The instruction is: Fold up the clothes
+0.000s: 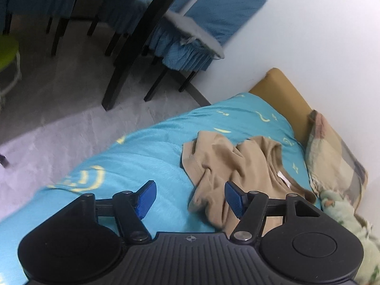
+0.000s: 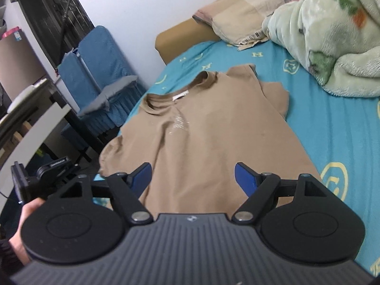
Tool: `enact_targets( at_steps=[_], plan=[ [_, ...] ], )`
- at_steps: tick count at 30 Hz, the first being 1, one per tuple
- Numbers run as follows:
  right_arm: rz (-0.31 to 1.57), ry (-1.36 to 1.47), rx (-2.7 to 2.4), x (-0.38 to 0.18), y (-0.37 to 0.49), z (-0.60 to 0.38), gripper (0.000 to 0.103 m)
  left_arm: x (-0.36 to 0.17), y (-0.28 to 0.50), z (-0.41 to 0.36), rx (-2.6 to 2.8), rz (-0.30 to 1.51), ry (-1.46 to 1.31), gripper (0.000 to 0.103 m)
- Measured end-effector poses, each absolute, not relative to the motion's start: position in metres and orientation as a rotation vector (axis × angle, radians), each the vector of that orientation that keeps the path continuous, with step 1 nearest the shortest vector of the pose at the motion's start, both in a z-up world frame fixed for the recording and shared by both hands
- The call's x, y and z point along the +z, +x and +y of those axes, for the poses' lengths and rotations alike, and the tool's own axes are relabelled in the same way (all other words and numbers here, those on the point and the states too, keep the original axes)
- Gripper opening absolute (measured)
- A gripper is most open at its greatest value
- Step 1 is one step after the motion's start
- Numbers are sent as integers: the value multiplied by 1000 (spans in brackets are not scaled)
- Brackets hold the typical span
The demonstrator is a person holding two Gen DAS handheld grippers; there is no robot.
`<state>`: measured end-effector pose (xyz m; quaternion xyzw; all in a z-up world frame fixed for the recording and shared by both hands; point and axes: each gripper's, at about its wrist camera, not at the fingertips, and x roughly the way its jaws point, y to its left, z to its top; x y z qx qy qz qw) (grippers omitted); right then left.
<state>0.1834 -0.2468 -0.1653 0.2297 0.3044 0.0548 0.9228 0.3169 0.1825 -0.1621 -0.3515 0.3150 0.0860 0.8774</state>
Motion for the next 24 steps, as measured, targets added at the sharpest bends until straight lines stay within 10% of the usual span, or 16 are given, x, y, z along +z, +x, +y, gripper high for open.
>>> enact_targets(
  at_steps=[6, 8, 21, 24],
  plan=[
    [668, 451, 98, -185, 203, -249, 80, -187, 380, 172, 190, 636, -719, 39],
    [681, 447, 89, -189, 207, -251, 80, -187, 395, 172, 196, 648, -691, 5],
    [680, 389, 57, -195, 221, -245, 80, -132, 463, 169, 314, 670, -260, 4],
    [673, 374, 51, -195, 222, -245, 80, -122, 476, 167, 352, 684, -172, 20]
  ],
)
